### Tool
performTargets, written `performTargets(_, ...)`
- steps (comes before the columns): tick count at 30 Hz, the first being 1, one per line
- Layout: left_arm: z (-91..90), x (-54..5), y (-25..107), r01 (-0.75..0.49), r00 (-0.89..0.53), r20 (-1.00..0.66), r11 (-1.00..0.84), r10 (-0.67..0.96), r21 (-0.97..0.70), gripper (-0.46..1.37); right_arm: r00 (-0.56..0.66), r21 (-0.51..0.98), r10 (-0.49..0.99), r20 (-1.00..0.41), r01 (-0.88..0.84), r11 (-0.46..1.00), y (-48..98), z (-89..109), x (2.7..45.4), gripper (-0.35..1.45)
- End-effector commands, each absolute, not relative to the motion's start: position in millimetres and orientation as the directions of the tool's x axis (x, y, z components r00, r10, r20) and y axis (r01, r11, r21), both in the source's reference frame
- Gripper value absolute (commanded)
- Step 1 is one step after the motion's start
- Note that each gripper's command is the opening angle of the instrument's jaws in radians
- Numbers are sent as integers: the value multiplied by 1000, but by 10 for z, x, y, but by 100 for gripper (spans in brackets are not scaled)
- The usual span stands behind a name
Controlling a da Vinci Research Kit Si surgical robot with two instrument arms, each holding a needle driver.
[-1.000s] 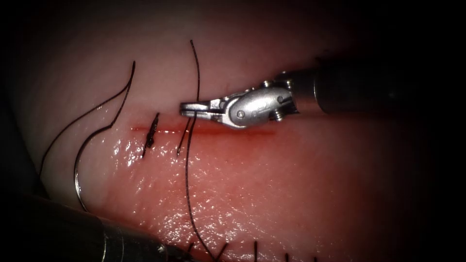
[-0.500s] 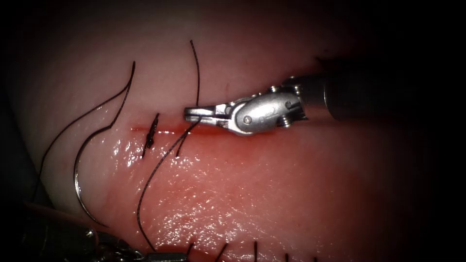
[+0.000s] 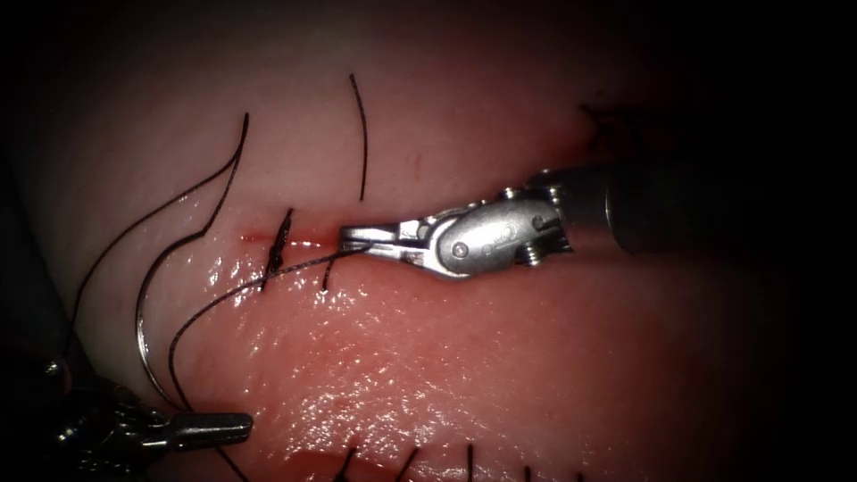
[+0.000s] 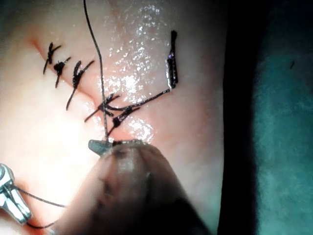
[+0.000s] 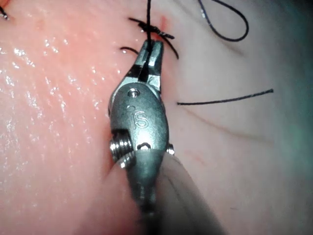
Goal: Wound Closure
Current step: Grab a working length of suture with the left gripper
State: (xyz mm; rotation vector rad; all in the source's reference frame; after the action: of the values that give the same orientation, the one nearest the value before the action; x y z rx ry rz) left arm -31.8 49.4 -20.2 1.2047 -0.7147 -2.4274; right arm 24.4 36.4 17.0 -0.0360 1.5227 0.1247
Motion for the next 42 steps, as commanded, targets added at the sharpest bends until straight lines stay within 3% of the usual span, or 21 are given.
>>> performTargets(1,-202,-312,500,73,-592,-637,-820,-494,567,-35,42,60,65,-997,-104,993,362,169,244,-35)
performTargets(28,-203,-262,554,67,-650,-596,-817,-471,573,-35,63,144,149,-987,-73,987,336,141,239,-20)
performTargets(32,-204,-257,557,64,-657,-590,-814,-470,577,-35,62,151,156,-986,-72,986,336,140,237,9)
performTargets(38,-203,-258,557,65,-659,-588,-814,-469,577,-35,61,175,179,-982,-70,982,334,138,235,28)
performTargets(39,-203,-259,556,64,-660,-588,-814,-469,577,-35,61,175,179,-982,-70,982,335,138,234,49)
performTargets(42,-203,-262,555,67,-662,-583,-811,-472,581,-35,61,177,181,-982,-72,982,337,138,234,85)
